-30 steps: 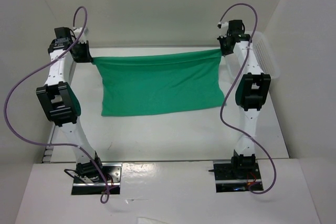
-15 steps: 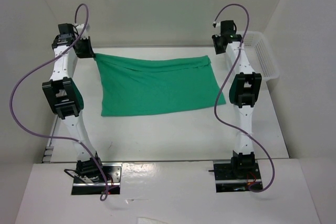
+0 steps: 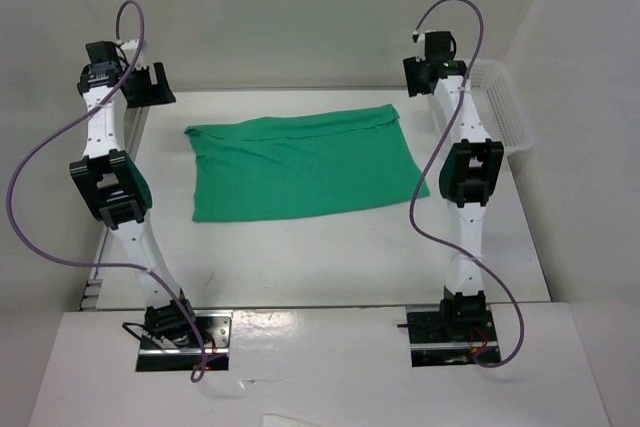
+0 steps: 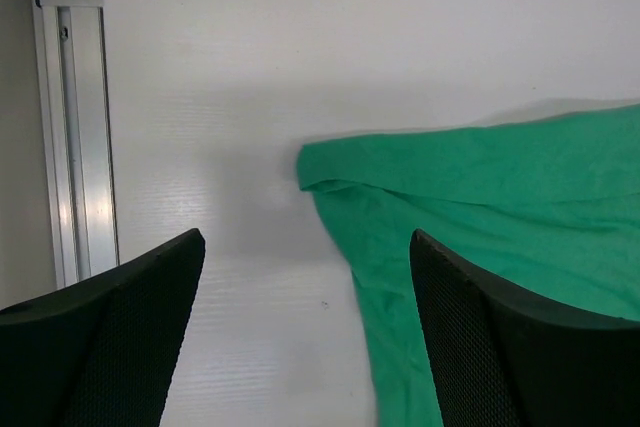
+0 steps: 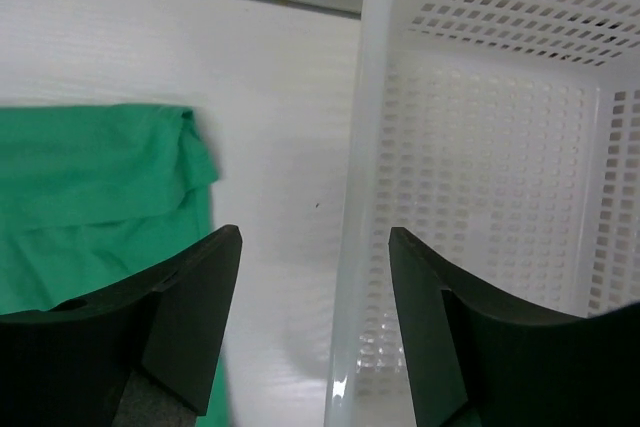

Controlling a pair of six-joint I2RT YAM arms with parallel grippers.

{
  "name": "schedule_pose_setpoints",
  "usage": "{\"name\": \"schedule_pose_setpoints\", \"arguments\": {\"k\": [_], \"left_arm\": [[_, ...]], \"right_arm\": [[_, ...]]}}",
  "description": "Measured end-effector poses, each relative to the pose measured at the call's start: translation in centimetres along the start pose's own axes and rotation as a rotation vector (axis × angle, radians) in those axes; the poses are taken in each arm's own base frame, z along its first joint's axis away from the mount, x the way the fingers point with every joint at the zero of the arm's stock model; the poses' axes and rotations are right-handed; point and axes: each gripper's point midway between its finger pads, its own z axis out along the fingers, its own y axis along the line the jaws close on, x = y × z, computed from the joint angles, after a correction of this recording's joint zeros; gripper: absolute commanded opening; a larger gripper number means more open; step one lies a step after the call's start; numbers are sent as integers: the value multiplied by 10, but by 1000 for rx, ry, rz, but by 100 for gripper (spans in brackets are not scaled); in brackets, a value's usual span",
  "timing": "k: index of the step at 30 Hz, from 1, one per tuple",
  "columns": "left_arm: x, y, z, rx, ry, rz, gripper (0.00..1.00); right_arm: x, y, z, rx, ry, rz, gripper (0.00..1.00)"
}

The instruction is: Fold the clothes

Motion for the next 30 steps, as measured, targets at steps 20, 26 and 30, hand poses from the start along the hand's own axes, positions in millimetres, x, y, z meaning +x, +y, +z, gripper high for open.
{"name": "schedule_pose_setpoints", "arguments": {"k": [20,26,30], "left_arm": [[213,-38,-142,66,662,46,87],[274,-48,-151,118,835,-1,89],[277,-55,-142,146,811,-9,89]], "right_arm": [[153,56,-170,-351,339,-195,80],[215,67,-181,-397,471,-194,82],[219,70,-183,-401,468,-182,82]]}}
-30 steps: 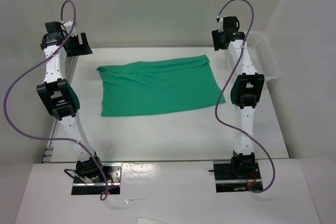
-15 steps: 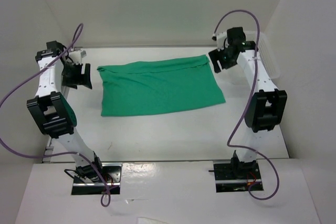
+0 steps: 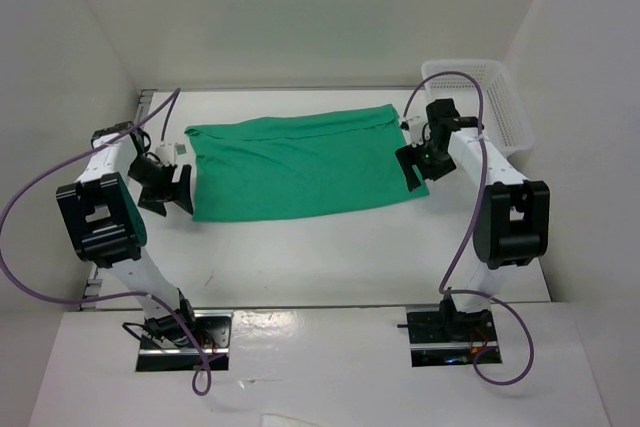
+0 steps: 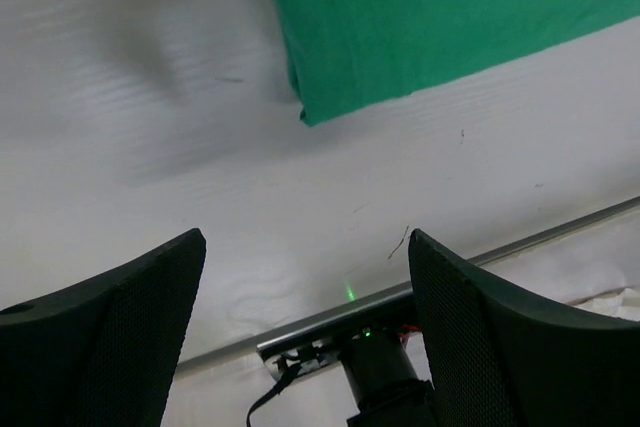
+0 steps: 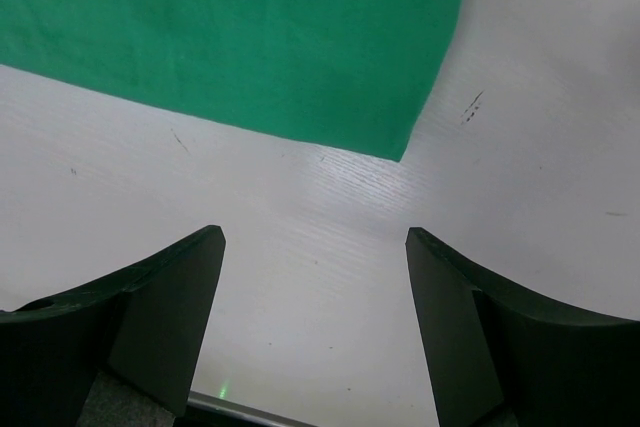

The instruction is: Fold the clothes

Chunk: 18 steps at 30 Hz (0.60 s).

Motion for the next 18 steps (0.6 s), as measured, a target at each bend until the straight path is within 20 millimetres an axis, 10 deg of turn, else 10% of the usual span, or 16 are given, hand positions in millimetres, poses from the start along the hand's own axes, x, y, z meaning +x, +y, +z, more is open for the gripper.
{"name": "schedule_pose_setpoints", "arguments": {"k": [18], "left_arm": [[-34,-23,68,79,-56,-14,86]], "right_arm": [[-8,-7,5,15,-53,40,82]]}}
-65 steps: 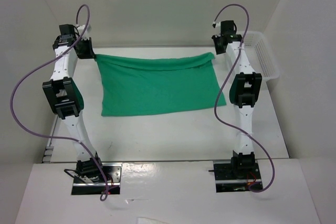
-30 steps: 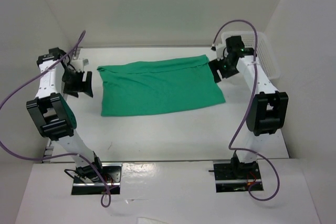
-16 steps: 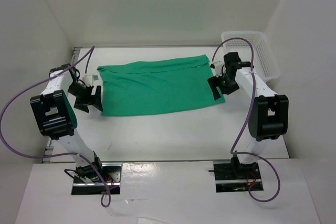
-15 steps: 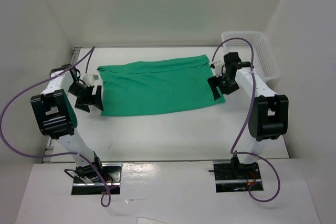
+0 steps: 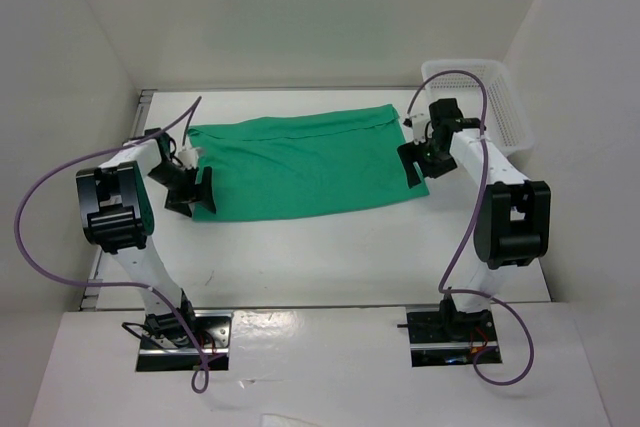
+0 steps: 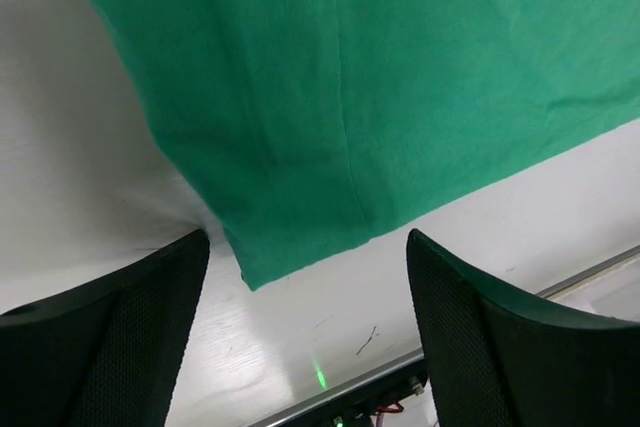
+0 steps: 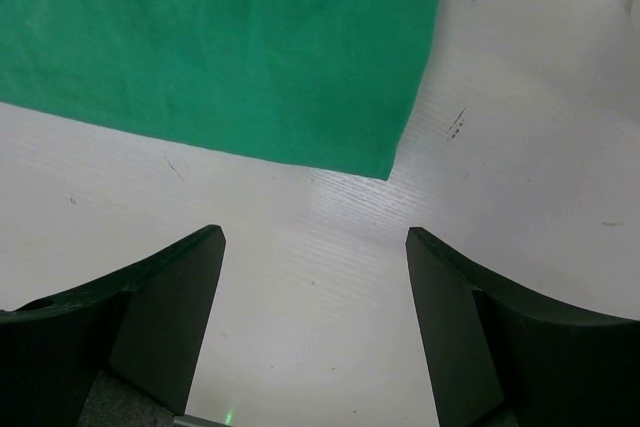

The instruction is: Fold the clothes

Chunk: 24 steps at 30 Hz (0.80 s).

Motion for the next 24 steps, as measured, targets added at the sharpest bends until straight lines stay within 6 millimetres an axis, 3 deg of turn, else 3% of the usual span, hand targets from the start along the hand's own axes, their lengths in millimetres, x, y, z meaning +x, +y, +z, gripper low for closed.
{"name": "schedule_pose_setpoints", "arguments": {"k": [2,6,7,14,24], "left_arm": [[-1,-1,1,-2,-4,-10,83],[-2,1,4,-7,-12,-12,55],[-1,1,5,-5,-12,-16,39],[3,3,12,-6,-1,-31,0],[4,4,13,-9,3,-36,0]], "right_arm": [[0,-1,0,1,0,7,82],[2,-3,1,5,-1,15,82],[2,-3,2,5,1,16,82],[12,-6,7,2,21,33,82],[17,-4,22,-53,23,75,82]]}}
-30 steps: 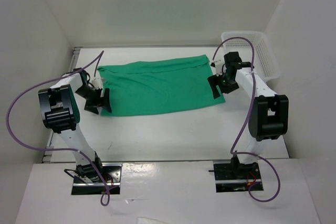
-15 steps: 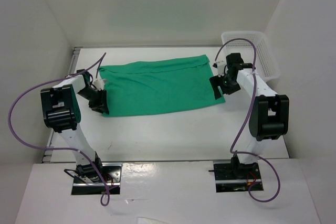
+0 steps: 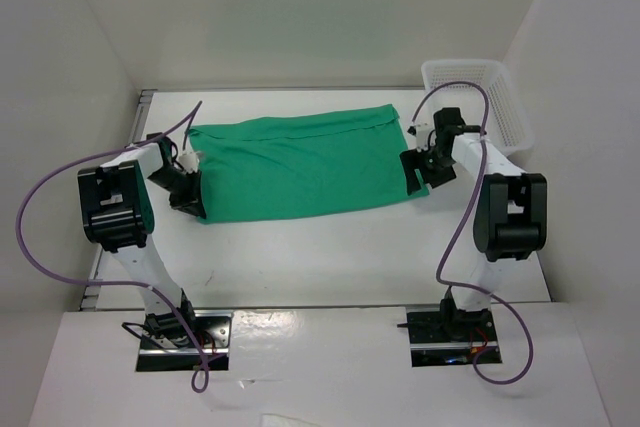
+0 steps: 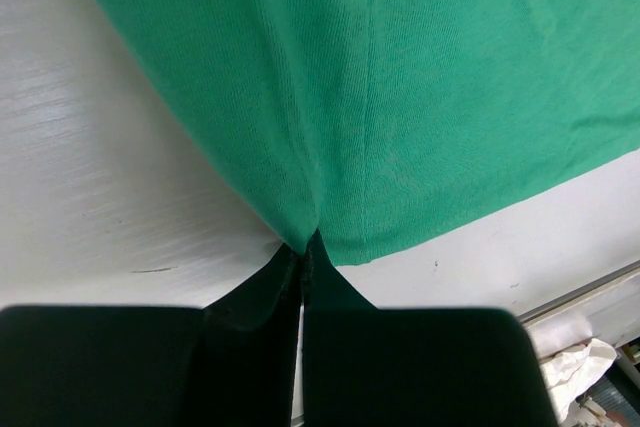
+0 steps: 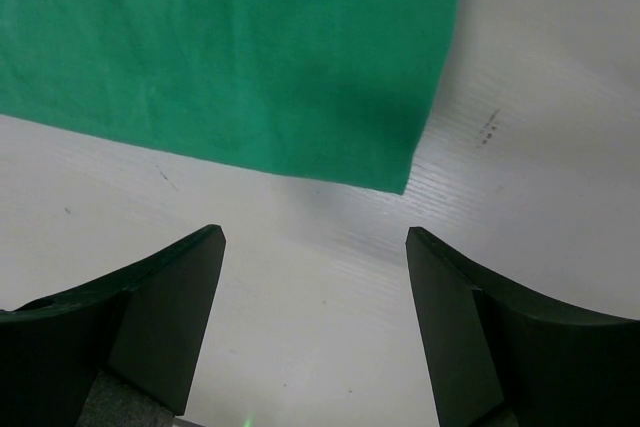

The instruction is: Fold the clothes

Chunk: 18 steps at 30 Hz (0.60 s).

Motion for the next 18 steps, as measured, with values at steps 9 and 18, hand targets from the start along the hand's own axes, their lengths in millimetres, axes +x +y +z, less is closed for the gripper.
{"name": "schedule_pose_setpoints", "arguments": {"k": [9,18], "left_arm": [[0,5,-2,-38,12,5,0],[0,21,-9,-97,15,-9,0]], "right_arm": [[19,4,37,-123,47,104,82],[11,-5,43,-103,10,135,82]]}}
